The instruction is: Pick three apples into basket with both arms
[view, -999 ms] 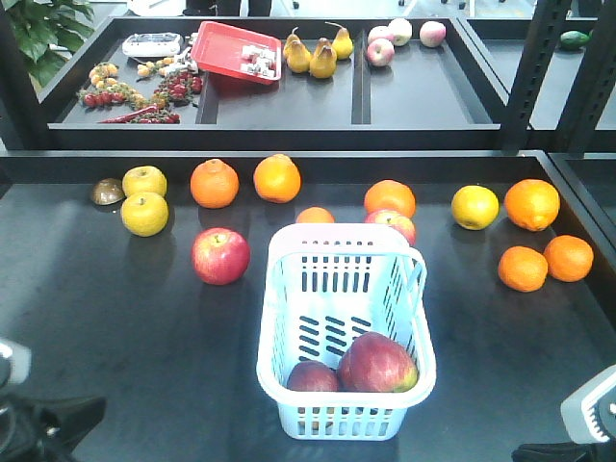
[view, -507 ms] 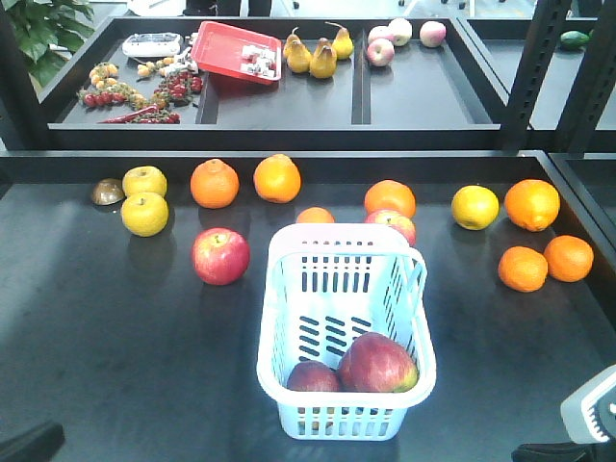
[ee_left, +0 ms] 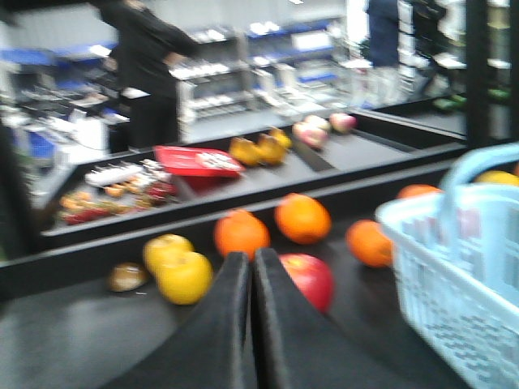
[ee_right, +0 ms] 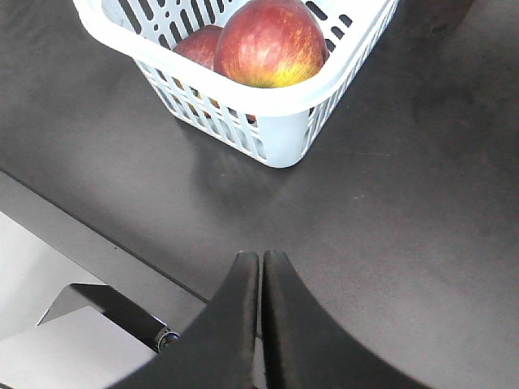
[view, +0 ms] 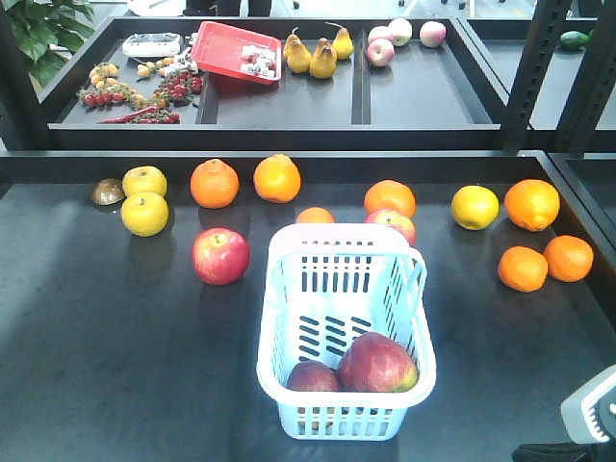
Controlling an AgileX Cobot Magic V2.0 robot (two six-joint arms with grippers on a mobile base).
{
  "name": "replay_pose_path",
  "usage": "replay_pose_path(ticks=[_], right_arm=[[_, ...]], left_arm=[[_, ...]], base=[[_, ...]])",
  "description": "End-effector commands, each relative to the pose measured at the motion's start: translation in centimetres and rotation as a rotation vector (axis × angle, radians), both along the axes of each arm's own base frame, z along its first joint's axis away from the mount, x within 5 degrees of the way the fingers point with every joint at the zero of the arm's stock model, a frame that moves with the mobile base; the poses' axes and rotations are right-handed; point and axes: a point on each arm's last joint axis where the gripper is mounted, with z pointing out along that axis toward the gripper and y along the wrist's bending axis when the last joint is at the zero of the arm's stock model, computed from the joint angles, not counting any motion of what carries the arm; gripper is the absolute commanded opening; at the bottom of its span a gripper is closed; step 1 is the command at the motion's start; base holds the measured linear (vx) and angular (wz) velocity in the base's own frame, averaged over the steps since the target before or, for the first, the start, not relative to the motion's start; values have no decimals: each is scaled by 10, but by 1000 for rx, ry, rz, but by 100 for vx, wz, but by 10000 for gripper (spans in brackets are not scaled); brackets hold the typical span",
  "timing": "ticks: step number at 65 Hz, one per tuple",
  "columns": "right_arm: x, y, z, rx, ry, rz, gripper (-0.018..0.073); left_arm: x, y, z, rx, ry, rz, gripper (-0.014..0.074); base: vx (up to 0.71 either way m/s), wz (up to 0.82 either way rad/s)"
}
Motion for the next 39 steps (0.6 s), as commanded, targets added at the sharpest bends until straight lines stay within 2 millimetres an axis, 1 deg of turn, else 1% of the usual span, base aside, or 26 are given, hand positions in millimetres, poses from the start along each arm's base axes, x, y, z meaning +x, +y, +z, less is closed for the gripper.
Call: replay_pose_path(ticks=[1,12,39], right_arm=[[5,1,10,18,-62,-11,-3],[5,1,11,18,-63,-11,-3],[5,1,11,18,-63,-11,-3]], left_arm=[[-1,3,0,-40,-67,53,-7],[-1,6,-1,-137,-40,97,-7],[-1,6,-1,-125,-40,99,-7]], base=[[0,0],[0,0],[0,0]])
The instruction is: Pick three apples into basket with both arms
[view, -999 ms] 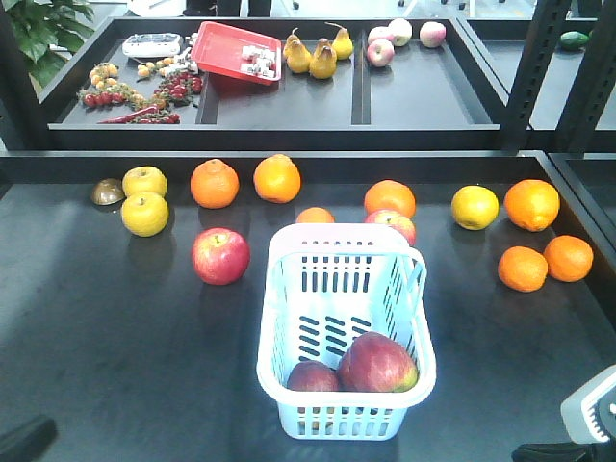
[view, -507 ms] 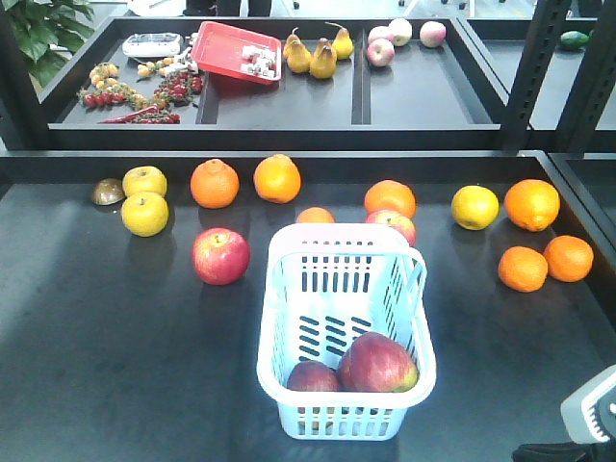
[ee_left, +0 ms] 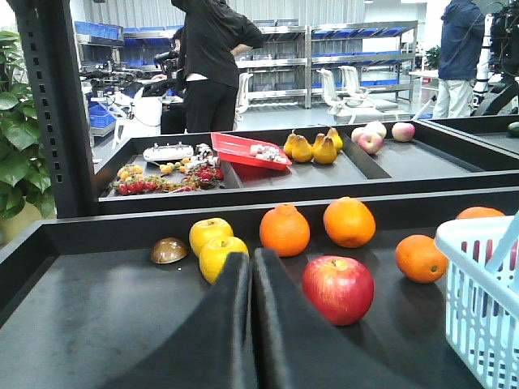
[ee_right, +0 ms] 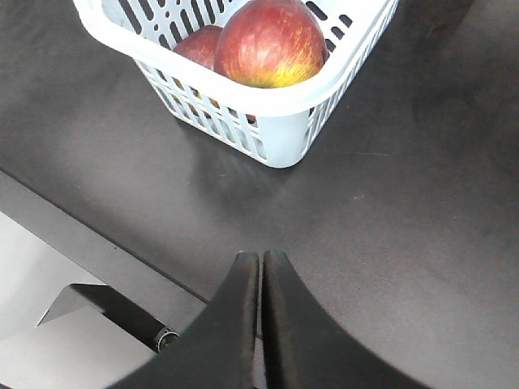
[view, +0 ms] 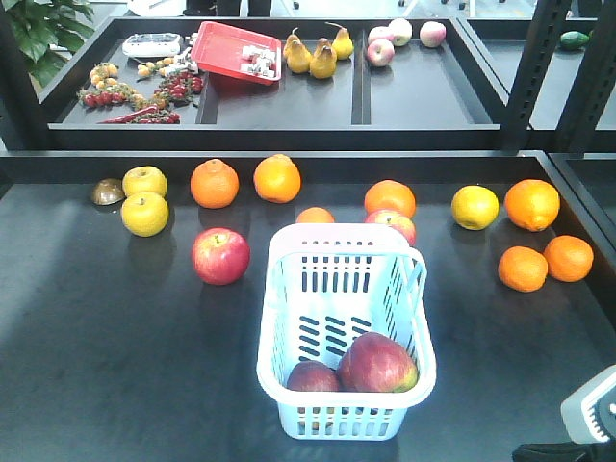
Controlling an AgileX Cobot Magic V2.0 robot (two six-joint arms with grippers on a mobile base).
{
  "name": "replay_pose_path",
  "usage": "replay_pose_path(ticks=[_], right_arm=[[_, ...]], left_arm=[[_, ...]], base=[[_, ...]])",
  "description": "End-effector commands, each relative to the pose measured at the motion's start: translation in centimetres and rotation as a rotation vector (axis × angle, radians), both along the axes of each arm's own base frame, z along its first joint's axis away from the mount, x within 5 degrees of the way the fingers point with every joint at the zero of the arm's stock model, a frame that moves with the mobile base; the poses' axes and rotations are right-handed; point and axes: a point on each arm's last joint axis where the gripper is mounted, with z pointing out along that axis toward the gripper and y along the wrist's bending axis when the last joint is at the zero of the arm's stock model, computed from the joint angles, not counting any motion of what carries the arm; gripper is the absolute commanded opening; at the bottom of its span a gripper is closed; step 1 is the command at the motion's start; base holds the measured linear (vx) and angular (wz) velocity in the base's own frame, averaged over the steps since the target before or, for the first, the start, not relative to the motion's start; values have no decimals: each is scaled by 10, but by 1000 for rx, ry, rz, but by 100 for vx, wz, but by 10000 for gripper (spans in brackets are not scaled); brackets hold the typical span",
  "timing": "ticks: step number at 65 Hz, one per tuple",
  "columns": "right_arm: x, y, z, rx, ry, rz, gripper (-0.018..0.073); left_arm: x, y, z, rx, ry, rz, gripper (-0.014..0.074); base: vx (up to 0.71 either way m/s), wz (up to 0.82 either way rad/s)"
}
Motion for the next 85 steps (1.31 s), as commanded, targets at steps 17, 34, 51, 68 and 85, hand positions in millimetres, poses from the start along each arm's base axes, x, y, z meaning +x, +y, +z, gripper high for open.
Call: replay_pose_path(ticks=[17,34,51,68,85], right_arm=[[5,1,11,18,-63,-11,-3],[5,1,11,18,-63,-11,-3],[5,1,11,18,-63,-11,-3],[6,1,11,19,-74,-15,-3],[14,-11,-1,186,-308,-272,-3]], left_arm=[[-1,-1,1,-20,-71,-12,-7],[-1,-1,1,-19,-71,-12,-7],[-1,-1,1,-19,-71,-12,-7],[-1,-1,1,-19,-71,-12,-7],[-1,-1,1,-19,-71,-12,-7]], base=[[0,0],[0,0],[0,0],[0,0],[0,0]])
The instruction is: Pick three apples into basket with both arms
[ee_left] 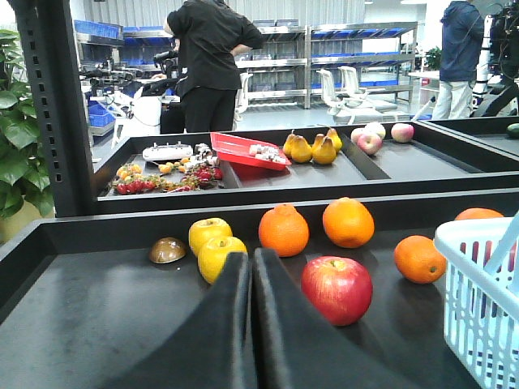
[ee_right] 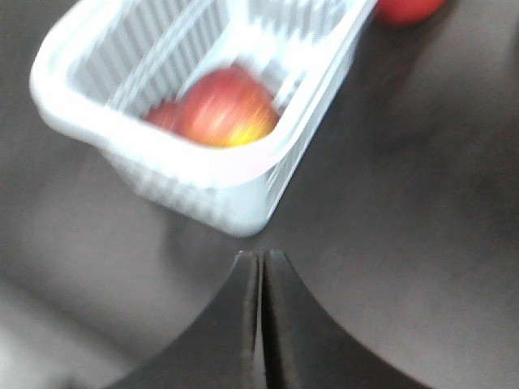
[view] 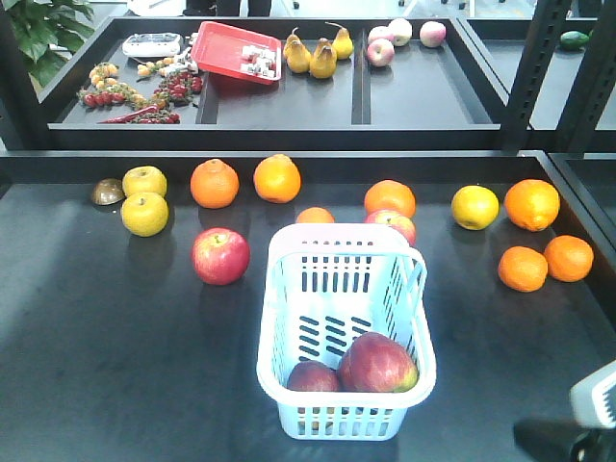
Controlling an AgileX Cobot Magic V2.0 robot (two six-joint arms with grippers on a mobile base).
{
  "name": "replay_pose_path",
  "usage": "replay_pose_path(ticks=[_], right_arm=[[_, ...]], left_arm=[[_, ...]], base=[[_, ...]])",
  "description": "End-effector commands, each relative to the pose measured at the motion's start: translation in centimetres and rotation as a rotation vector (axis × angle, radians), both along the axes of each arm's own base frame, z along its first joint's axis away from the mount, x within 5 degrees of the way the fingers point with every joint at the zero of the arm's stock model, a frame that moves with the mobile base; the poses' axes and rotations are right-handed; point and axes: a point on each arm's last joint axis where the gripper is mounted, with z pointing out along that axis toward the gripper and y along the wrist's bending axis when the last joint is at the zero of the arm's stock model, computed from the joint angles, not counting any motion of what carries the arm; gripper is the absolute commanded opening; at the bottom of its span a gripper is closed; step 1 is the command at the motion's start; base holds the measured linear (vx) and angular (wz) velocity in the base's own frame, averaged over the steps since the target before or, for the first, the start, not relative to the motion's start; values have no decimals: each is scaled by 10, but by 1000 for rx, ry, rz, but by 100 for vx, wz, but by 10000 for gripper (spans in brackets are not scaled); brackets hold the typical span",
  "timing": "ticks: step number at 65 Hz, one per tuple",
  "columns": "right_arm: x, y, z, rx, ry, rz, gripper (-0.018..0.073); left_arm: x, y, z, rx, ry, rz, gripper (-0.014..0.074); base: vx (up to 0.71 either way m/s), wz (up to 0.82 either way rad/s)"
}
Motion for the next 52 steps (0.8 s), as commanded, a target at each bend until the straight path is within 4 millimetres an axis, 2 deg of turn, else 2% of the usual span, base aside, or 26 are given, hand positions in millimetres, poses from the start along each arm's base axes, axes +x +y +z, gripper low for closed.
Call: replay_pose_path(ticks=[1,10,30,39,52], right_arm=[[7,-6,6,120,-177,-146,-3],[-7,-16,-9,217,-279,-238,-3],[-34,-25,-38,203,-418,-208,-3],[-38,-27,-38,183,-438,-218,-3],[-41,-39,-35,166,-523,-388,-3]], left_arm=[[-1,-1,1,-16,-71,-12,-7],[-1,-1,1,-16,-71,-12,-7],[-1,-1,1,-16,-71,-12,-7],[-1,-1,1,-16,-71,-12,-7],[-1,-1,1,-16,-71,-12,-7]], base=[[0,0],[0,0],[0,0],[0,0],[0,0]])
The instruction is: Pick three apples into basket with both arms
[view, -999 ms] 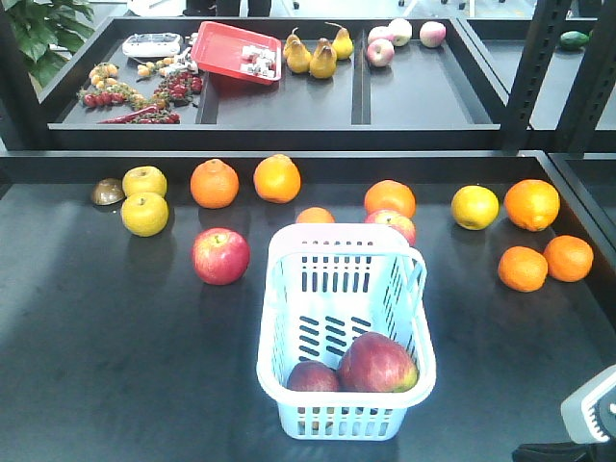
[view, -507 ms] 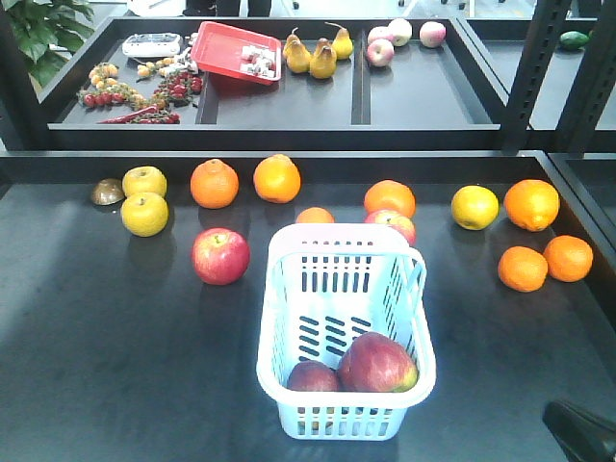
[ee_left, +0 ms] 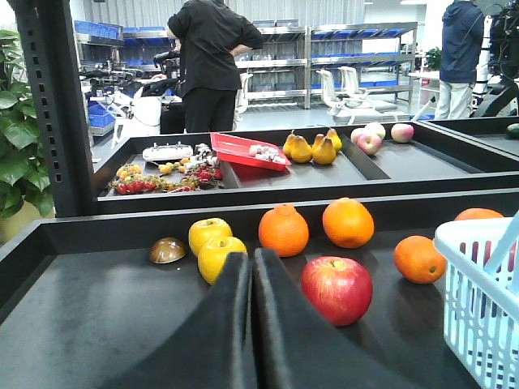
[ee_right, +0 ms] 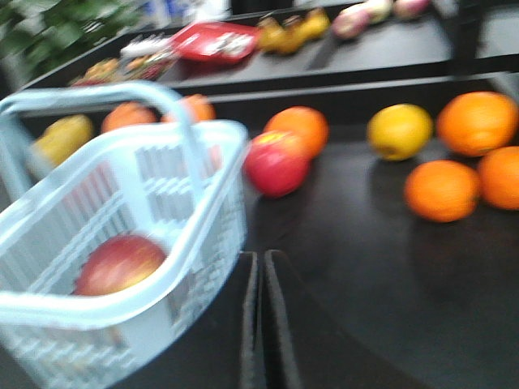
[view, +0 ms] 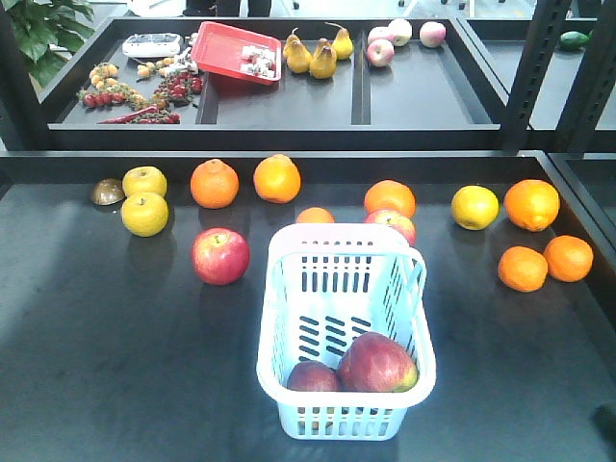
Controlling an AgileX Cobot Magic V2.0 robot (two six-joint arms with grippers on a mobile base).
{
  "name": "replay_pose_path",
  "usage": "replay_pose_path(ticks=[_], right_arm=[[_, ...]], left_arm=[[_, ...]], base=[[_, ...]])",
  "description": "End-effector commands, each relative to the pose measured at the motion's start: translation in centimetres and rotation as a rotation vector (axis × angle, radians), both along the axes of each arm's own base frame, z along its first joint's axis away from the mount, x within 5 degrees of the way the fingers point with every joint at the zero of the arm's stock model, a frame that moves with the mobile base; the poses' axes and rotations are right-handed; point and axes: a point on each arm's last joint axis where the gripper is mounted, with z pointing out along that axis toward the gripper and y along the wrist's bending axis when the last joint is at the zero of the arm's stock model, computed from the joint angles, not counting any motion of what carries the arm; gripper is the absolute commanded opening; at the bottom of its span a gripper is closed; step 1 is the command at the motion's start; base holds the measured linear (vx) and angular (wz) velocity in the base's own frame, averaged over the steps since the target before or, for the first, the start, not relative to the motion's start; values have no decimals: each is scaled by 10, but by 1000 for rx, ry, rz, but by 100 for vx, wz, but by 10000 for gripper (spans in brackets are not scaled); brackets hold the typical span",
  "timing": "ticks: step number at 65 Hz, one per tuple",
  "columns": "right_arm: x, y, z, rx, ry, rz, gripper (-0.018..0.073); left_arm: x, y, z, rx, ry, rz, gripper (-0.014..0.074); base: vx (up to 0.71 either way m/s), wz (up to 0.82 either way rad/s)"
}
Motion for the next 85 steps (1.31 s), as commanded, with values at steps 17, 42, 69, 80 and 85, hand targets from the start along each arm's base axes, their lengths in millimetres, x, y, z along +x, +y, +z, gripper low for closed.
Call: replay_pose_path(ticks=[17,42,69,80,85], right_arm=[[-5,-11,7,-79,-161,-158,-3],[-5,-11,15,-121,-248,-163,-3],[-5,-11,15,-96,-246,-164,-3],[-5,-11,15,-96,-246,-164,-3],[-5,-11,15,-96,-246,-164,-3]], left_arm=[[-1,-1,1,-15,-71,-12,-7],[-1,-1,1,-15,-71,-12,-7],[-1,-1,1,-15,-71,-12,-7],[-1,-1,1,-15,-71,-12,-7],[-1,-1,1,-15,-71,-12,-7]], base=[[0,0],[0,0],[0,0],[0,0],[0,0]])
